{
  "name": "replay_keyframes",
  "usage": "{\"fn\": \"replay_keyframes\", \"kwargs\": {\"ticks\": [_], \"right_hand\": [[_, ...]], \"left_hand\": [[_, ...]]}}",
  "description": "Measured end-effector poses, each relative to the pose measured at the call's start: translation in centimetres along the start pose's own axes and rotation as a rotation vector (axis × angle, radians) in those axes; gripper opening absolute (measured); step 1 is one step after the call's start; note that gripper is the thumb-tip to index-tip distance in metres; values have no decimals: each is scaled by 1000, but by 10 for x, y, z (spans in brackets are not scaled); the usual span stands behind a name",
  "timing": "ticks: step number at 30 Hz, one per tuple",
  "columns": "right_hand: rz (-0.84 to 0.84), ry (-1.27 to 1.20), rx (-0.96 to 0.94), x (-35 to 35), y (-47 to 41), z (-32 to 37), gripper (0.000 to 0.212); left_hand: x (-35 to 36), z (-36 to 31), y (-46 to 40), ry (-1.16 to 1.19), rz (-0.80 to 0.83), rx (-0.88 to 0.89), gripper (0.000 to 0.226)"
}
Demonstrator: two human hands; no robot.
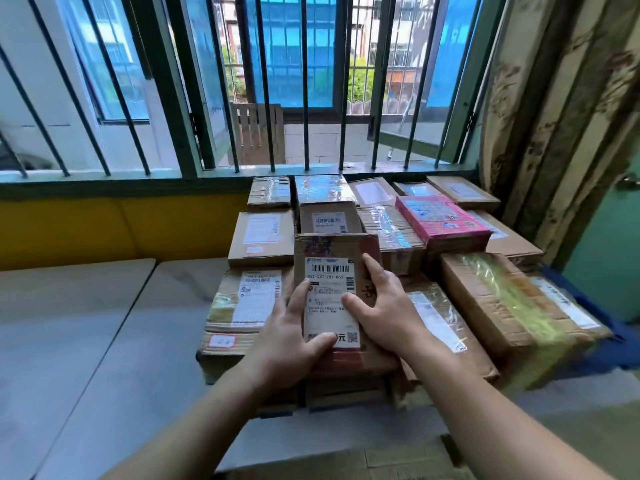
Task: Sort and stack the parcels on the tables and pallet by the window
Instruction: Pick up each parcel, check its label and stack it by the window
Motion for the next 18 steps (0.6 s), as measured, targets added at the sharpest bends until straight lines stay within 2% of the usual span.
{"fn": "replay_keyframes", "kwargs": {"ticks": [13,18], "right_hand": [[10,76,-29,5,19,0,80],[16,103,17,3,17,-2,75]], "left_hand": [[2,15,13,7,8,9,92],[2,16,15,18,7,14,90]]}}
Point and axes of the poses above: each hand's wrist, its own y-axis away from the middle knuckle, its own x-axis out of the palm, z = x × y, the point moved 8 cm from there along -y, towards the middle knuckle, and after that the axes turned 1 degree about x, right-handed, at the moved point
